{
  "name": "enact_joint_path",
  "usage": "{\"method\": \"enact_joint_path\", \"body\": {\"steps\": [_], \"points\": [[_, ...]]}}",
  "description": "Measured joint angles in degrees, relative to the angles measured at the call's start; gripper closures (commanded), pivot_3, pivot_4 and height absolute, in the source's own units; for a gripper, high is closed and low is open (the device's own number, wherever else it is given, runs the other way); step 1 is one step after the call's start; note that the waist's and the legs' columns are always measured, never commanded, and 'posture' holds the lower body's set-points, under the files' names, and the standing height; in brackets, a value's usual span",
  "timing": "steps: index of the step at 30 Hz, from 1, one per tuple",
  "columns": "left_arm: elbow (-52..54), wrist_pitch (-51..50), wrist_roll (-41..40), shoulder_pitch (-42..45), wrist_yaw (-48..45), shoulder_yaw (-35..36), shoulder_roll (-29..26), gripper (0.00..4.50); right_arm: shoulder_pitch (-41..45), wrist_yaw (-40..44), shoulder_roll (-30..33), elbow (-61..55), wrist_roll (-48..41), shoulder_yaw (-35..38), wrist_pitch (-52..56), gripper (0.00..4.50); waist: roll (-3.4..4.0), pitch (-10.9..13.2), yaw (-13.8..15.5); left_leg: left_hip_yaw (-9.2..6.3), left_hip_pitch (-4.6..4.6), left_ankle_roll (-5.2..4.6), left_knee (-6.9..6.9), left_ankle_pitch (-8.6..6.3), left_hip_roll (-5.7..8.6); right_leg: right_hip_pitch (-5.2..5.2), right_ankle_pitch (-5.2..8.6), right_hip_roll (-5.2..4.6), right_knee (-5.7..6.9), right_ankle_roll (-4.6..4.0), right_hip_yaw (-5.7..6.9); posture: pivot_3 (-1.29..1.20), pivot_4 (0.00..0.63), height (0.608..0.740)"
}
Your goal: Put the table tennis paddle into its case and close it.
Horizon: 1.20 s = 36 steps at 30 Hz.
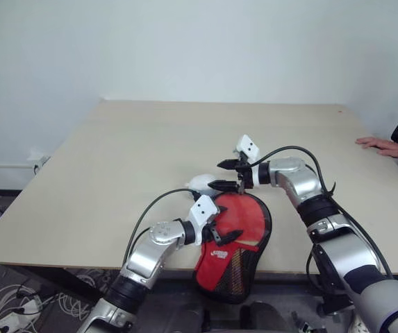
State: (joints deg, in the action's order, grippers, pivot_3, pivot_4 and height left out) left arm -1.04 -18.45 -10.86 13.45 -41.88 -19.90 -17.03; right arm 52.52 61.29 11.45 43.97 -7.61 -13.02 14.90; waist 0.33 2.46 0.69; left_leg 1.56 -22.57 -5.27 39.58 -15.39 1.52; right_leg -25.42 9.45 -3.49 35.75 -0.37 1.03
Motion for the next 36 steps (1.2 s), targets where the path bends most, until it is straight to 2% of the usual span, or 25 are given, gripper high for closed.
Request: {"method": "enact_joint_path", "body": {"steps": [9,25,28,36], "points": [[0.51,-0.88,0.54,-0.06,-0.13,0.32,0.12,0.06,4.85,-3.44,-5.98,11.87,3.43,0.03,-6.68,0.08,0.03,-0.01,-0.11,-0.01,0.01,0.04,-0.02,0.02,0.01,-0.01,-0.03,0.05,0.01,-0.03,0.02,0.0,0.0,0.729],[0.85,-1.71,0.87,-0.21,0.06,1.17,0.91,0.06,7.11,-8.95,-8.62,21.99,10.95,-0.14,-14.69,0.08,0.06,0.0,-0.76,-0.01,0.02,0.13,-0.03,0.07,0.01,-0.02,-0.07,0.32,0.04,-0.08,0.01,0.0,0.0,0.729],[0.82,-1.69,0.93,-0.21,0.06,1.18,1.06,0.0,7.78,-10.26,-9.23,22.92,11.74,-0.09,-15.13,0.52,0.06,0.0,-0.76,-0.01,0.02,0.13,-0.03,0.08,0.0,-0.02,-0.08,0.32,0.05,-0.08,-0.01,0.0,0.0,0.729],[-0.05,-1.12,1.36,0.12,0.05,1.16,1.33,0.0,8.62,-11.96,-10.05,24.41,12.29,0.11,-15.29,2.55,0.06,0.0,-0.75,-0.01,0.04,0.13,-0.03,0.08,0.0,-0.01,-0.09,0.32,0.04,-0.1,-0.02,0.0,0.0,0.729]]}}
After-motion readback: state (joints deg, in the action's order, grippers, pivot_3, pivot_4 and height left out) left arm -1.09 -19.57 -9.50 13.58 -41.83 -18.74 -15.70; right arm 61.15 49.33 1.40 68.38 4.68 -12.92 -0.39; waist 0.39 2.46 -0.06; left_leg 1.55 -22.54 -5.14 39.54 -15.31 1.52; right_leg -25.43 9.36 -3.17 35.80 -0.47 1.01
